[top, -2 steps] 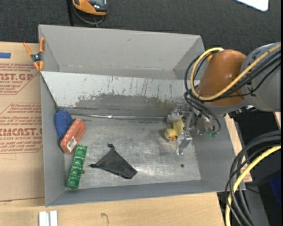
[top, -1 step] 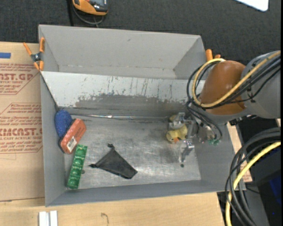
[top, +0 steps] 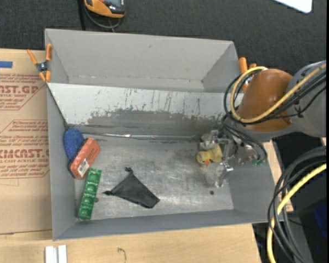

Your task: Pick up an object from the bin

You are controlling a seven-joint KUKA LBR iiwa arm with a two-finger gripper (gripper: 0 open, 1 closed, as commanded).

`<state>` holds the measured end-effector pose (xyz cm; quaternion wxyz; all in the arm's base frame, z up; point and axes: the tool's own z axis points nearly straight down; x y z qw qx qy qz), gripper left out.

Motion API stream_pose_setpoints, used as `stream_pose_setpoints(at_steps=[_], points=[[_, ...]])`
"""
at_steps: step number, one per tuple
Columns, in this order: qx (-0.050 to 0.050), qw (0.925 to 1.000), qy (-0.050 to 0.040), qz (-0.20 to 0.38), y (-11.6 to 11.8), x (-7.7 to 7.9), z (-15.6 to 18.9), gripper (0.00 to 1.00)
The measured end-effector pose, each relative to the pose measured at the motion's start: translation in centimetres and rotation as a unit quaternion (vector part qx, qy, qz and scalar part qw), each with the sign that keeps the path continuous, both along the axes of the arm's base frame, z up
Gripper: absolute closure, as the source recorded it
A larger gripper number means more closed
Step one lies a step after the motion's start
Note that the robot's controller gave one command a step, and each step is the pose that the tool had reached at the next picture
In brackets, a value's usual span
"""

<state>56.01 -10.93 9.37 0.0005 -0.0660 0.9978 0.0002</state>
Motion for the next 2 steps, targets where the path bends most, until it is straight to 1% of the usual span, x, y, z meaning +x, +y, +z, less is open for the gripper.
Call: stream_pose_setpoints(at_steps=[1,2], points=[[0.001,0.9938,-0.0002,-0.111,-1.5,2.2,0.7,0.0],[0.0,0.9992,-0.0035,-0.04,-1.7,3.1,-0.5,0.0]])
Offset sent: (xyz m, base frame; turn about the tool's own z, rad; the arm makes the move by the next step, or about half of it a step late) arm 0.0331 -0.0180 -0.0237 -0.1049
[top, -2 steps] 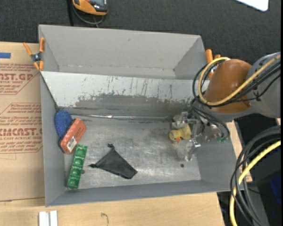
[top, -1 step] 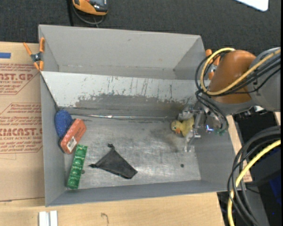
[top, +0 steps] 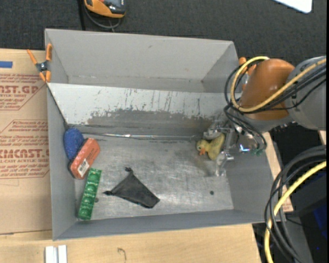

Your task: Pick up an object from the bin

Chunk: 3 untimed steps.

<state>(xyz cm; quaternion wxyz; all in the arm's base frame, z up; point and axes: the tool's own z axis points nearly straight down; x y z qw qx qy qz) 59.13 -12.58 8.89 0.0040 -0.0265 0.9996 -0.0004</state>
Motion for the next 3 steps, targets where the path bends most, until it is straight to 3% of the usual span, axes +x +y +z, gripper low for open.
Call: stream_pose_setpoints(at_steps=[1,2,3], points=[[0.0,0.9963,0.003,0.085,-0.4,-0.4,0.0,0.0],[0.005,0.9981,0.0057,-0.061,-1.9,0.2,1.5,1.0],[0.005,0.9981,0.0058,-0.061,-1.9,0.2,1.5,1.0]])
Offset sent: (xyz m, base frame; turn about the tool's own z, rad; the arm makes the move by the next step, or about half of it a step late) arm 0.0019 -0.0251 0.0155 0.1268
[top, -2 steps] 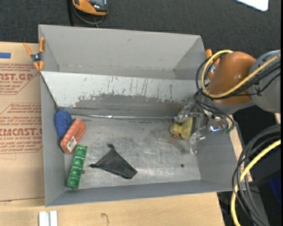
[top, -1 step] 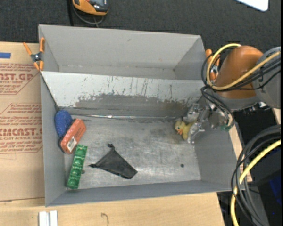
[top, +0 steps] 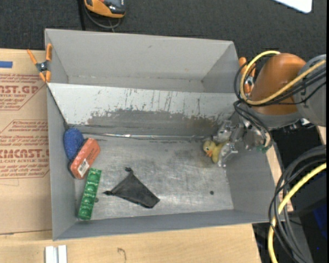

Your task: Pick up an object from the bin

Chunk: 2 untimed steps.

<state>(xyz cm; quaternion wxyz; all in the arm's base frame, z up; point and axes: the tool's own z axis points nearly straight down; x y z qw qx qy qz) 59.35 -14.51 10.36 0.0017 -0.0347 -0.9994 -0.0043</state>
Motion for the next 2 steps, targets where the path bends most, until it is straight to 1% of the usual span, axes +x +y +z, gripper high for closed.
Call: stream_pose_setpoints(at_steps=[1,2], points=[[-0.004,1.0,-0.0009,0.007,0.3,-0.8,3.1,1.0],[-0.005,0.9999,-0.0042,0.008,0.4,-0.6,5.5,1.0]])
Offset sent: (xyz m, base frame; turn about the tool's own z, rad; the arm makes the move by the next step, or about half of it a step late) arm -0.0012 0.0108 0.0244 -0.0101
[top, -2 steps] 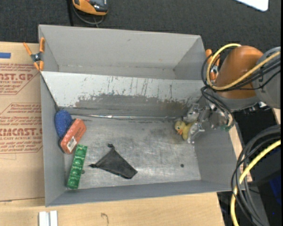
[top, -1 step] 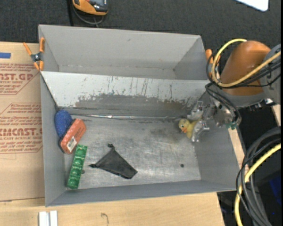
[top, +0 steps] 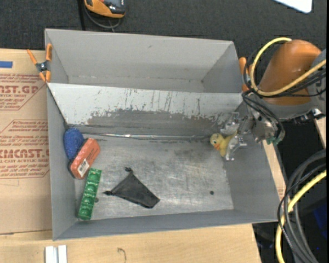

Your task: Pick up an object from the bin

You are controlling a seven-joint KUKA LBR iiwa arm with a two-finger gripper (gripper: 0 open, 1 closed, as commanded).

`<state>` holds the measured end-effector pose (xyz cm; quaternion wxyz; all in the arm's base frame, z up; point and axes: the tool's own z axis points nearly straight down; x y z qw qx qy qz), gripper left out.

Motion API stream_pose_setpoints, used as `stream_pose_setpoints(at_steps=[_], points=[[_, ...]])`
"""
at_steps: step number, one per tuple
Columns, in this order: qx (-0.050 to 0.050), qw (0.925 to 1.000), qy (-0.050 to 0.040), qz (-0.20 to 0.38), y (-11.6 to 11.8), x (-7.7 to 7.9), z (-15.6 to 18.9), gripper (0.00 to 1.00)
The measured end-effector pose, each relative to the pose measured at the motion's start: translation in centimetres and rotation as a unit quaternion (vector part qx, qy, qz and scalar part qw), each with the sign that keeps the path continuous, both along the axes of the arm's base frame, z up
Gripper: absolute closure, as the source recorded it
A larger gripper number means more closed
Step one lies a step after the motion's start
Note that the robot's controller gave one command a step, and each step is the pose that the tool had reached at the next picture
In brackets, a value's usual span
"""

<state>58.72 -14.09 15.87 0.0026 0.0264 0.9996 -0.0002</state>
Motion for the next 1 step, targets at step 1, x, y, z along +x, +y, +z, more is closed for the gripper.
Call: stream_pose_setpoints(at_steps=[1], points=[[0.001,1.0,0.0041,0.002,-0.3,-0.94,4.44,1.0]])
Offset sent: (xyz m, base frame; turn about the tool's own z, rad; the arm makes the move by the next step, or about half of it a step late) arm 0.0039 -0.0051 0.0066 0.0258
